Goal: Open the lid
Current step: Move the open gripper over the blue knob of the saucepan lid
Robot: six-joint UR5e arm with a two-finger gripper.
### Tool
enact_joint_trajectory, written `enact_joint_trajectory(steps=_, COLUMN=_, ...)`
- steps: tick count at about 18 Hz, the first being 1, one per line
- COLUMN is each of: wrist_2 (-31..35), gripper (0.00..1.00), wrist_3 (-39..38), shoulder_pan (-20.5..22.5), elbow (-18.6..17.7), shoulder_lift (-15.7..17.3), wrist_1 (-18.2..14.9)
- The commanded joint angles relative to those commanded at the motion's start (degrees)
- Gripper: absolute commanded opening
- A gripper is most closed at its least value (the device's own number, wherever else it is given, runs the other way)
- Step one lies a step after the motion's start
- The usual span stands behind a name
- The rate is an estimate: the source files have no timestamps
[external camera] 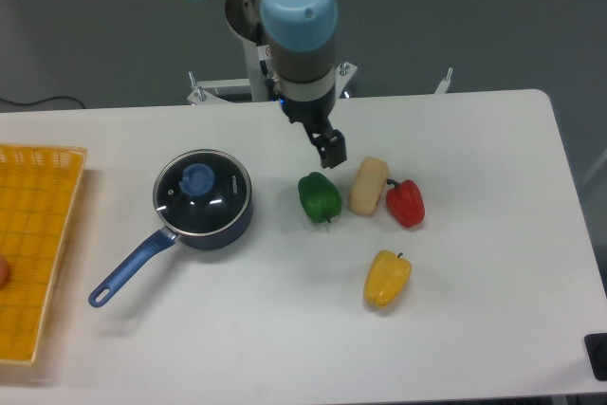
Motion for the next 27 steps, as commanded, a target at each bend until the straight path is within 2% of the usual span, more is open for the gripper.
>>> enact_joint_trajectory(steps=9, wrist_2=-1.4, gripper=1.0, wrist_3=-0.9, shoulder_pan=-1.0, elbow=-1.1, shoulder_lift=0.1, wrist_1=0.0)
enact_joint_trajectory(steps=11, wrist_2=-1.4, gripper=1.0, wrist_3=-2.5, shoulder_pan=-1.9, elbow=-2.8, shoulder_lift=0.2, wrist_1=0.3)
enact_joint_trajectory(steps=14, wrist_2=-1.5, gripper=1.0, wrist_3=-8.2, shoulder_pan=-3.0, elbow=-3.2, shoulder_lift=-0.4, wrist_1=0.3)
enact_joint_trajectory(steps=19, wrist_2=-1.4, gripper=1.0, wrist_3=-12.3, shoulder_pan=-5.1, elbow=-4.7, shoulder_lift=-0.8, wrist_1=0.3)
enact_joint_trajectory(steps=22, wrist_2=-1.3, gripper=1.0, wrist_3=-14.1, shoulder_pan=-7.0, elbow=-4.7, shoulder_lift=-2.3, wrist_1=0.7)
enact_joint_trajectory(steps=27, wrist_2=-1.3, gripper=1.0, wrist_3=-21.4, shoulder_pan=-11.7, elbow=-5.2, shoulder_lift=-4.5, wrist_1=5.0)
